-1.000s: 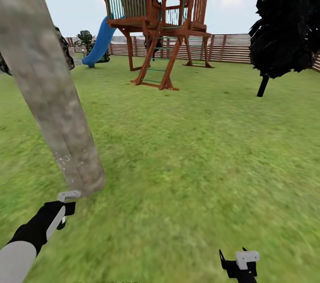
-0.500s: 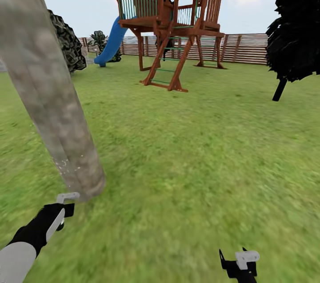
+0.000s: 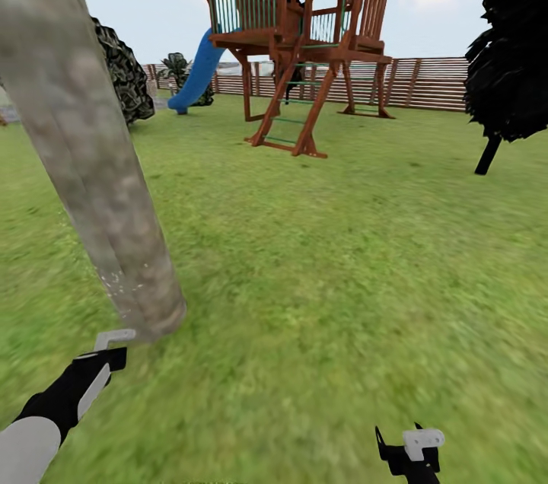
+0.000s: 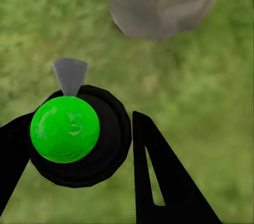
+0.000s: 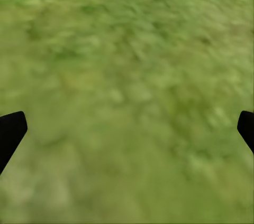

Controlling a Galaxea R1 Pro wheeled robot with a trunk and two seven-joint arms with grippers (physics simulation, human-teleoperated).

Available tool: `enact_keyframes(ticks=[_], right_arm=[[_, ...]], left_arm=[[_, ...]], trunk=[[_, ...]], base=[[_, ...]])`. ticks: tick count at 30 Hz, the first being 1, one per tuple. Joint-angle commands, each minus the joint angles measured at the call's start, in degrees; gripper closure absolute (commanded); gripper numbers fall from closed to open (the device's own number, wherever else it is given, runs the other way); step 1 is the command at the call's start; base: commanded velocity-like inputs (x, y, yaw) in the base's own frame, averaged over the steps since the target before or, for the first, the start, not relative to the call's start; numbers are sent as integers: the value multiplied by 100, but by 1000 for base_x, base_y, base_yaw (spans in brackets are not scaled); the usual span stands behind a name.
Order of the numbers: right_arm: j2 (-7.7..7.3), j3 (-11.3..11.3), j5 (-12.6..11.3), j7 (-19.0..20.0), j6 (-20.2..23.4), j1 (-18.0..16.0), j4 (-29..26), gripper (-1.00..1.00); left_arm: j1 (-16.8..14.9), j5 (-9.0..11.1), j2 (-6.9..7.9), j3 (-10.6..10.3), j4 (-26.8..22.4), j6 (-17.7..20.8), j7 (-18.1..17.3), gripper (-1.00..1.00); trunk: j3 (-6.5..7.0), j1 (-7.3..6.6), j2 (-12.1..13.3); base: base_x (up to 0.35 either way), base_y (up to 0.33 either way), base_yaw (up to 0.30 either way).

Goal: In the garden, pick up the pesticide atomizer on the floor and spray pesticide onto both trees until each tree trunk is fully covered.

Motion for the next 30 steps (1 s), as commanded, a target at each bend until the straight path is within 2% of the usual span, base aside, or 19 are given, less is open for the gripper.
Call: enact_keyframes(ticks=[1,4,10,17,21,23,26,30], right_arm=[[1,-45,61,-4,-23,-4,5,-100],[1,-46,57,-12,-23,-4,5,-100],[1,-44,61,4,-23,-4,5,-100],[1,-44,61,-4,-23,-4,5,-100],[1,-44,61,-4,-23,-4,9,-100],[1,-44,66,-4,-23,-4,13,-100],[1,-44,66,-4,-23,-4,14,-100],[3,-44,68,-4,-23,-4,14,-100]], left_arm=[[-1,58,-1,-3,14,3,61,100],[3,62,-19,14,6,-4,84,100],[1,64,-63,23,-24,20,107,100],[6,60,-176,24,26,2,115,100],[6,53,-178,8,-25,29,125,100],[6,56,-171,23,-37,52,262,100],[6,66,-168,37,-36,15,440,100],[6,58,-171,42,6,1,462,100]], trunk=[[-5,-1,-2],[-5,-1,-2],[-5,-1,-2],[-5,-1,-2],[-5,-1,-2],[-5,-1,-2],[-5,-1,-2],[-5,-1,-2]], base=[[0,-174,266],[0,-248,218],[7,-270,22],[165,-242,10],[228,-203,223],[168,-225,274],[40,-260,276],[3,-271,277]])
